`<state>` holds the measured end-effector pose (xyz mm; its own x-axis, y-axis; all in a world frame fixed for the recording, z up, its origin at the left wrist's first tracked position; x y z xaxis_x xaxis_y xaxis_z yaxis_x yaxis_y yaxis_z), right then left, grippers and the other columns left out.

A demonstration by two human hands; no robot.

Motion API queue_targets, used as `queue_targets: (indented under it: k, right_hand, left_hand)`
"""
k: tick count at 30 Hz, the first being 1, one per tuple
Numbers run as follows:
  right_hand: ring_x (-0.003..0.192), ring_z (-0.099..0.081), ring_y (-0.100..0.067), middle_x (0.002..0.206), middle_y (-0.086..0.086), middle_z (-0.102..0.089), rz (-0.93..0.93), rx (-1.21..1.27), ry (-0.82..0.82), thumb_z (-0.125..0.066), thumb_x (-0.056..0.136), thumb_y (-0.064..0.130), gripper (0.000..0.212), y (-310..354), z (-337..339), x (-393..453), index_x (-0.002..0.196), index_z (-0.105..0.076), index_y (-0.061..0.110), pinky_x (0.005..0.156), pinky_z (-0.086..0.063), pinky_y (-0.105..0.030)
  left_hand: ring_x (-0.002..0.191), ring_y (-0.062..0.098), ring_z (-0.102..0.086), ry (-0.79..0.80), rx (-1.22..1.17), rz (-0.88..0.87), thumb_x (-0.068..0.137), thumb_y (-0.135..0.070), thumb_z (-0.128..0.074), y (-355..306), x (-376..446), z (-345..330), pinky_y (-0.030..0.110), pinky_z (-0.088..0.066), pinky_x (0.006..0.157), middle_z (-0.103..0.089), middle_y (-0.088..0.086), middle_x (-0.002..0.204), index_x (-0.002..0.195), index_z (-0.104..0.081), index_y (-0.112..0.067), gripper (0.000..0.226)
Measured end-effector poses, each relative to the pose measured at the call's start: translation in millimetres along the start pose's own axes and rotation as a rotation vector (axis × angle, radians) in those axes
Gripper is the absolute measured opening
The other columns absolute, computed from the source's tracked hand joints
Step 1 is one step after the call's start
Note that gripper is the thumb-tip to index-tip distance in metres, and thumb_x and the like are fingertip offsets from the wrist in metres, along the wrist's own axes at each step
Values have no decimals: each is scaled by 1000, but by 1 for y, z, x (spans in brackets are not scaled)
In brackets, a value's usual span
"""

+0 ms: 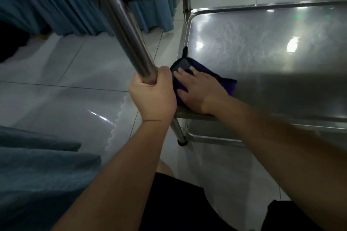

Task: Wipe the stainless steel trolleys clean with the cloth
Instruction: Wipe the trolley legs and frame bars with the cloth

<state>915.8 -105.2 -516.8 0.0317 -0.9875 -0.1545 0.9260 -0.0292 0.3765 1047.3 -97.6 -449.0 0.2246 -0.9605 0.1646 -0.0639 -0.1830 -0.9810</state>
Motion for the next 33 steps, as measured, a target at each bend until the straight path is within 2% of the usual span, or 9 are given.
queue_targets:
  k: [5, 9, 15, 18, 20, 23, 25, 28, 33]
  right_hand:
    - [160, -6, -15, 172, 14, -14, 78, -12, 5, -23, 98, 60, 72, 1, -8, -46, 166, -17, 35, 127, -7, -39]
    - [159, -13, -17, 171, 11, -22, 71, -44, -54, -31, 102, 58, 67, 2, -7, -56, 164, -27, 31, 127, -12, -39]
    - [159, -13, -17, 171, 10, -20, 38, -81, -65, -27, 103, 60, 68, -14, -4, -70, 164, -24, 31, 127, -14, -40]
    - [159, -13, -17, 172, 10, -20, 12, -77, -73, -23, 102, 62, 69, -38, 5, -86, 164, -24, 32, 127, -15, -40]
    - [159, -11, -16, 172, 11, -18, -10, -71, -70, -22, 100, 63, 71, -50, 9, -92, 164, -23, 33, 127, -15, -41]
    - [160, -9, -14, 172, 13, -15, -18, -53, -60, -23, 101, 63, 70, -53, 10, -93, 165, -21, 34, 128, -13, -40]
    - [160, -7, -13, 172, 14, -13, -23, -35, -56, -24, 101, 62, 70, -52, 10, -92, 165, -19, 35, 129, -10, -40]
    - [160, -5, -13, 173, 14, -12, -19, -29, -52, -23, 101, 62, 70, -54, 9, -95, 165, -18, 34, 129, -8, -39]
    - [160, -6, -15, 173, 12, -11, -56, -83, -83, -23, 103, 64, 71, -86, 16, -120, 166, -18, 33, 128, -9, -40]
  left_hand:
    - [45, 16, -38, 34, 4, 0, 72, -34, -64, 1, -1, 2, 28, -34, 45, -38, -6, 51, 54, -47, -35, 24]
    - [44, 15, -49, 1, 68, 26, 73, -37, -63, 0, -5, 5, 23, -41, 43, -48, 2, 52, 68, -51, -16, 25]
    - [53, 13, -52, -17, 225, 22, 85, -31, -63, -4, -7, 10, 22, -44, 47, -58, 10, 68, 85, -59, 2, 34]
    - [56, 9, -53, -45, 251, 41, 89, -33, -66, -7, -12, 9, 24, -47, 52, -55, 2, 73, 90, -59, -12, 22]
    - [68, 9, -59, -65, 263, 77, 88, -39, -70, -6, -20, 9, 30, -55, 60, -58, -1, 88, 97, -53, -25, 24]
    - [101, 21, -63, -176, 385, 285, 82, -40, -78, 15, -55, 14, 46, -61, 83, -52, 2, 122, 118, -51, -24, 48]
    - [103, 28, -65, -211, 360, 422, 87, -26, -77, 34, -95, 16, 48, -60, 87, -53, 7, 120, 113, -51, -21, 37]
    - [89, 27, -66, -4, 340, 423, 93, -14, -65, 49, -137, 8, 43, -60, 77, -61, 15, 110, 102, -52, -23, 18]
    - [84, 9, -59, 251, 486, 60, 96, -18, -60, 38, -133, -31, 27, -51, 73, -56, -1, 106, 102, -52, -34, 20]
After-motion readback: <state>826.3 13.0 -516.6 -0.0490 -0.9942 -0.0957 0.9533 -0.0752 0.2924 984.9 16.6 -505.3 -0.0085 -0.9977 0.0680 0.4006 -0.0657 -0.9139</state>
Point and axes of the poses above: each hand's wrist, its own x-axis towards the middle knuckle, its own z-axis out of the back of the hand, y = z × x, the point moved 1 cm from there along x, towards the middle knuckle
